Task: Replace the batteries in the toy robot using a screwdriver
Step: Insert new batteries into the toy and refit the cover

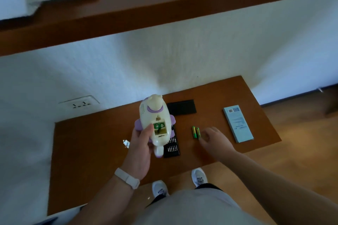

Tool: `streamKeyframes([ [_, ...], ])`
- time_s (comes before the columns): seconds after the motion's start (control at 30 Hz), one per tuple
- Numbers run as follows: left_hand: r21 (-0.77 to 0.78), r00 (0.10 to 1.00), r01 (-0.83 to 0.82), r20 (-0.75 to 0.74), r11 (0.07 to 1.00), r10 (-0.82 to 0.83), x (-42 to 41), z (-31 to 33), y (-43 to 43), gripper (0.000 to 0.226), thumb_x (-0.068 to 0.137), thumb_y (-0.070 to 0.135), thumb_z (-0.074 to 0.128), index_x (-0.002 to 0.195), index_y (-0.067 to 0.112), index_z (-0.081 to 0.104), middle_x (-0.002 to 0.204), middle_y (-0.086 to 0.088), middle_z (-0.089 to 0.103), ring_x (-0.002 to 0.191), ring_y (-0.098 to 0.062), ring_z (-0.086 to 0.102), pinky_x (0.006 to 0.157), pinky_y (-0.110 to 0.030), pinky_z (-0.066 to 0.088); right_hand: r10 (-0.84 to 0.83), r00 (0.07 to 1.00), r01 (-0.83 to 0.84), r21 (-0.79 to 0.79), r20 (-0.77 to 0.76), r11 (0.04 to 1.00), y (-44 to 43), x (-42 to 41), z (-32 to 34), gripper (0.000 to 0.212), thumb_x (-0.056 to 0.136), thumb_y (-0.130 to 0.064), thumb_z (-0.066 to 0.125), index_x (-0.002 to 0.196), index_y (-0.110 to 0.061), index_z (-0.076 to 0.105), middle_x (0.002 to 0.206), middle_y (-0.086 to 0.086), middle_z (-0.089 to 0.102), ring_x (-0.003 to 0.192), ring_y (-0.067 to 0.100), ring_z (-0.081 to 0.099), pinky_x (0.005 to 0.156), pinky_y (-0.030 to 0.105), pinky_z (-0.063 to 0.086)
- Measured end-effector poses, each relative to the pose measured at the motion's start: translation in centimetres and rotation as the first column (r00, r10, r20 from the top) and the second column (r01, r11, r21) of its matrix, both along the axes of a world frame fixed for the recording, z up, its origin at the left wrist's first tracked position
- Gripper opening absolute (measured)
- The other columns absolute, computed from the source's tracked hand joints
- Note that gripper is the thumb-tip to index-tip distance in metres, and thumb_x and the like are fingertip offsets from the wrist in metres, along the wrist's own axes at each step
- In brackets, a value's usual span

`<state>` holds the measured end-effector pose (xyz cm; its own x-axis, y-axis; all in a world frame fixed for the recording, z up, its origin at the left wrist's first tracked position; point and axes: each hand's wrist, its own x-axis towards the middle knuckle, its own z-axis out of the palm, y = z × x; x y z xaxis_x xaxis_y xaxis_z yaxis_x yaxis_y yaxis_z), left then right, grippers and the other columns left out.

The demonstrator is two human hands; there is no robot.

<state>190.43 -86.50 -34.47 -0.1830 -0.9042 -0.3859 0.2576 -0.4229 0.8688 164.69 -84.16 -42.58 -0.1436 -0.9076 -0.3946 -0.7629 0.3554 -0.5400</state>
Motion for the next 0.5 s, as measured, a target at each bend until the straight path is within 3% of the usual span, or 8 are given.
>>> streamKeyframes([
  [0.1, -0.002, 0.999, 0.030, 0.034, 1.000, -0.030, -1.5, -0.1, -0.1, 0.036, 0.094, 0.035, 0.059, 0.130, 0.034, 0.060, 0.125, -0.008, 0.070, 0.108, -0.030, 0.071, 0.082, -0.034, 0.059, 0.009, 1.000, -0.009, 0.066, 0.005, 0.998, -0.4, -1.7, -1.8, 0.030, 0.091, -0.038, 0.063, 0.119, -0.032, 0.057, 0.106, -0.014, 0.053, 0.084, 0.003, 0.057, 0.072, 0.021, 0.051],
  [0.27, 0.068, 0.997, 0.016, 0.072, 0.998, -0.021, -3.1, -0.4, -0.4, 0.048, 0.091, 0.036, 0.061, 0.137, 0.026, 0.052, 0.129, -0.010, 0.068, 0.117, -0.033, 0.066, 0.101, -0.055, 0.049, 0.080, 0.996, -0.084, 0.091, 0.051, 0.992, -1.6, -2.9, -3.5, 0.055, 0.090, -0.037, 0.064, 0.139, -0.034, 0.041, 0.126, -0.007, 0.052, 0.097, 0.007, 0.057, 0.076, 0.023, 0.051],
  [0.5, 0.060, 0.994, 0.034, 0.099, 0.998, -0.040, -5.0, -0.1, -0.4, 0.052, 0.092, 0.038, 0.060, 0.140, 0.022, 0.049, 0.128, -0.011, 0.068, 0.112, -0.031, 0.069, 0.093, -0.045, 0.054, 0.185, 0.983, -0.185, 0.094, 0.019, 0.978, -3.5, -2.3, -5.1, 0.062, 0.090, -0.042, 0.064, 0.144, -0.033, 0.035, 0.126, -0.004, 0.051, 0.104, 0.015, 0.058, 0.078, 0.028, 0.053],
])
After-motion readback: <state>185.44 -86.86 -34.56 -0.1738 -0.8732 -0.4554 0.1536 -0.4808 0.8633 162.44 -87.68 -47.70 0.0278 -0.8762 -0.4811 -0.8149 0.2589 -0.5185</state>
